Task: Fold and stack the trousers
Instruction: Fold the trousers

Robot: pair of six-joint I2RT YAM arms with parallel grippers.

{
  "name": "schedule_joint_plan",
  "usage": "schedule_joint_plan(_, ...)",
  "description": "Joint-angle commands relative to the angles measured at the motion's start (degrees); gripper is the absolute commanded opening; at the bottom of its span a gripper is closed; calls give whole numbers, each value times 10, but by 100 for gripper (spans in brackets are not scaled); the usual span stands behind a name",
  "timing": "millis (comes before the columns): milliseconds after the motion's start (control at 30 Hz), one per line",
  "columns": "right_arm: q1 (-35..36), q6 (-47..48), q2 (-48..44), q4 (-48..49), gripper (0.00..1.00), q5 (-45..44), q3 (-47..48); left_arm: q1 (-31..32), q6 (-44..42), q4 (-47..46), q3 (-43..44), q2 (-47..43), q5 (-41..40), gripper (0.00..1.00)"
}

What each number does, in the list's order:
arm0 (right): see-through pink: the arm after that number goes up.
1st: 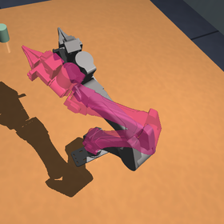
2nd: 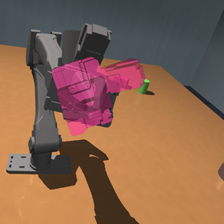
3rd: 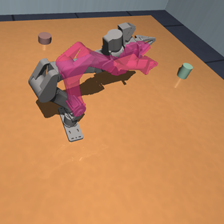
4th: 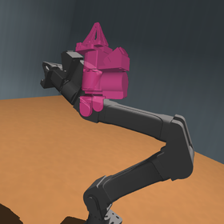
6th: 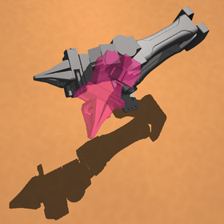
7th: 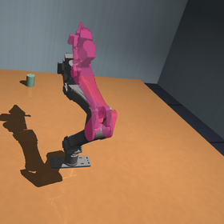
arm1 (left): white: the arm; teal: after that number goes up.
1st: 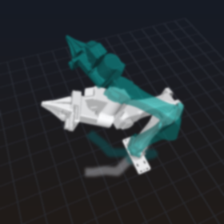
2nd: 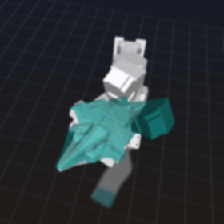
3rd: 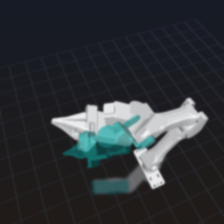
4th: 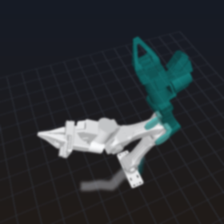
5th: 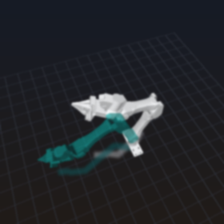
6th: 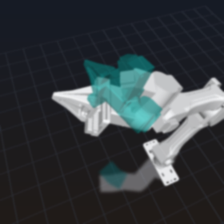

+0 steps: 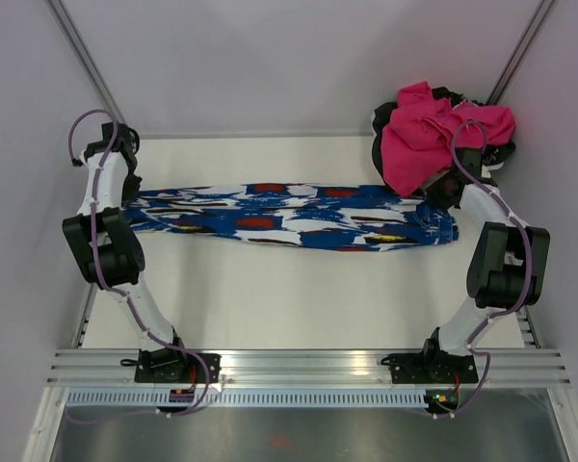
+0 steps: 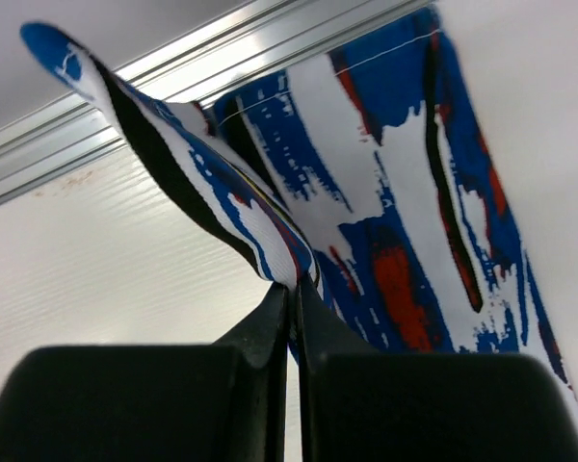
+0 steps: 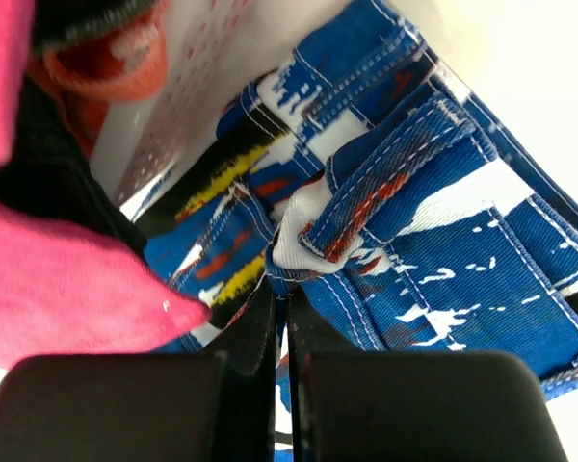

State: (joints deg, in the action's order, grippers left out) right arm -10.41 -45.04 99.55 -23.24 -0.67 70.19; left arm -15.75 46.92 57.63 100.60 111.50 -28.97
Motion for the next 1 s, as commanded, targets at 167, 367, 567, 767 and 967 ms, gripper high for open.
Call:
schedule_joint_plan(167, -40, 37, 41, 87, 0, -155, 46, -21, -97, -108, 107, 90, -128, 16)
schedule_joint_plan(367, -40, 71, 57, 112, 18, -131, 60, -15, -137, -134, 139, 120, -99, 54)
schedule_joint_plan(567, -34, 143, 44, 88, 98, -31, 94, 2, -169, -139, 150, 83, -78, 77)
schedule_joint_plan(767, -24, 183, -52, 35, 97, -6, 56, 75, -209, -174, 64, -28, -21, 89)
schedule_joint_plan(967, -9, 182, -164, 21, 83, -34, -68, 195, -171, -174, -99, -131, 22, 90)
